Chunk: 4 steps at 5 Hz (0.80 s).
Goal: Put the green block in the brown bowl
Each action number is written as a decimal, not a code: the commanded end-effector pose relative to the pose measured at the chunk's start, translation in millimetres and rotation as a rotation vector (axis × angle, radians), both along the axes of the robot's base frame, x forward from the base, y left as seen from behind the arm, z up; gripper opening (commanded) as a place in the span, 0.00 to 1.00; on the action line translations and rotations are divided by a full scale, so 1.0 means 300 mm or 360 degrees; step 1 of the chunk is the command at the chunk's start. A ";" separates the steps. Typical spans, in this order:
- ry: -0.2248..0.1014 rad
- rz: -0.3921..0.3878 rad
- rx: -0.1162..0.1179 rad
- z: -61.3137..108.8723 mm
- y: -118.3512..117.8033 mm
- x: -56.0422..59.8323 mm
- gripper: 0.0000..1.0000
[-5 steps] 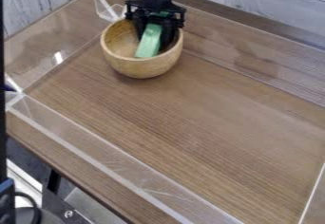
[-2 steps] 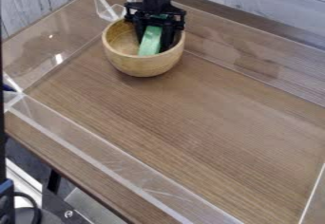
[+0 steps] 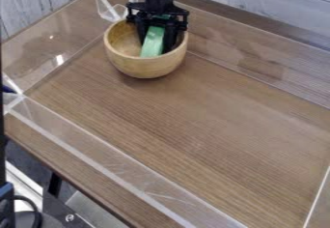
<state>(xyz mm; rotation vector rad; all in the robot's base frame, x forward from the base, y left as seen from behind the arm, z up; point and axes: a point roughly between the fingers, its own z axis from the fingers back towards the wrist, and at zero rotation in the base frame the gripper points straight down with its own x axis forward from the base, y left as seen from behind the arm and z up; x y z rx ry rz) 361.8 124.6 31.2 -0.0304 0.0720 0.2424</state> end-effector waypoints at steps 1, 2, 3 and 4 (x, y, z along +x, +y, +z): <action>-0.0003 0.0032 -0.0016 -0.039 0.014 -0.003 0.00; -0.0004 0.0028 0.0005 -0.056 0.024 -0.020 0.00; -0.0005 0.0024 0.0025 -0.069 0.033 -0.035 0.00; 0.0005 0.0005 0.0051 -0.075 0.036 -0.039 0.00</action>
